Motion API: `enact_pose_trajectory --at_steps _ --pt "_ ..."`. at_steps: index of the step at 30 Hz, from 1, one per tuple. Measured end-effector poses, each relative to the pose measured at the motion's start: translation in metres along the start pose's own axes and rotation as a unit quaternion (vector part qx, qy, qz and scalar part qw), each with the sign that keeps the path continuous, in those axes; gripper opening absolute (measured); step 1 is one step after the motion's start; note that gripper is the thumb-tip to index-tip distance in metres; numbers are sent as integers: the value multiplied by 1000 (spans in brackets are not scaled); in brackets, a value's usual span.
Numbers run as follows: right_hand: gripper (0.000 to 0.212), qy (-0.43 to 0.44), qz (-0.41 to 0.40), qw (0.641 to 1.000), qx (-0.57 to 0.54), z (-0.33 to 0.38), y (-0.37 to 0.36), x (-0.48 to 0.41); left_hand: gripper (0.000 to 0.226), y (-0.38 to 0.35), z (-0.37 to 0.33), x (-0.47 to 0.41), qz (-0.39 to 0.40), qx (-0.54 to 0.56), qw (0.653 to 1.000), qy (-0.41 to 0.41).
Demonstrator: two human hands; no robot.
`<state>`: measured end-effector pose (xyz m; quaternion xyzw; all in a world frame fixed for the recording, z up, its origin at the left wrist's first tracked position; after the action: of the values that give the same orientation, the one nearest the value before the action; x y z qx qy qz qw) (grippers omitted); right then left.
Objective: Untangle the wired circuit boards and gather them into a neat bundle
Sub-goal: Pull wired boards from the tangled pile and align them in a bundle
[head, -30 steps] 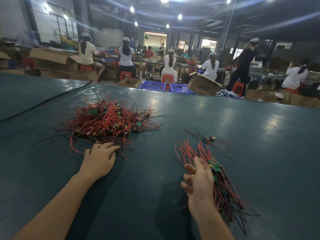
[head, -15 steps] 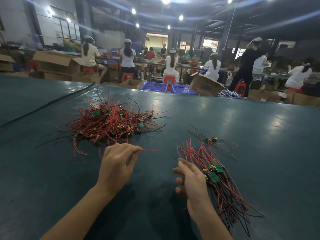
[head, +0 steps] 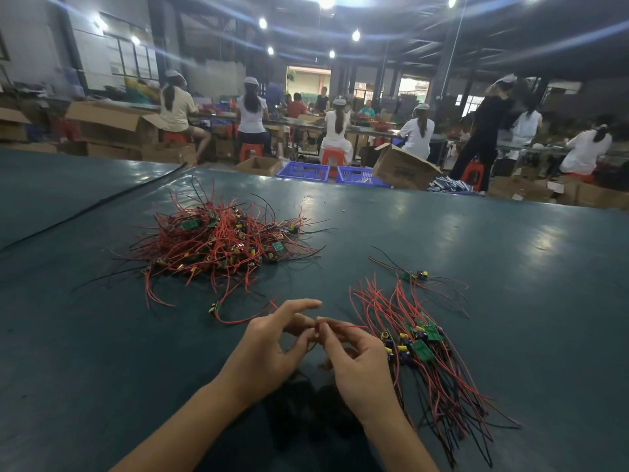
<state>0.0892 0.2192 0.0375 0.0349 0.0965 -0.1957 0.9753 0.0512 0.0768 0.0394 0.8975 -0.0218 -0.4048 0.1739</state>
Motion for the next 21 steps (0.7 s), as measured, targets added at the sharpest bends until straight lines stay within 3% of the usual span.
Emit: enact_pose_trajectory --at_steps 2,5,8,11,21 --pt "15 24 -21 999 23 0 1 0 50 -1 1 0 0 1 1000 17" --pt "21 32 -85 996 -9 1 7 -3 56 3 8 0 -9 -109 994 22" --pt "17 2 -126 987 -103 3 14 -7 63 4 22 1 54 -192 978 54" --pt "19 -22 -138 975 -174 4 18 -10 51 0 30 6 98 -234 966 56" --pt "19 -51 -116 965 -229 2 19 -12 27 -7 5 2 -1 -172 983 -59"
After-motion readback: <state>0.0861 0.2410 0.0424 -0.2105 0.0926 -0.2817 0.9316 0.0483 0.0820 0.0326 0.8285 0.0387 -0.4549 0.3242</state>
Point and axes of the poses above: each hand's wrist, its own x-axis away from the middle knuckle, its own y-axis out of the back of the hand, z = x × y, the point moved 3 cm from there along -x, towards the middle knuckle, and after that the axes turned 10 degrees about -z, right-handed, at the moved point
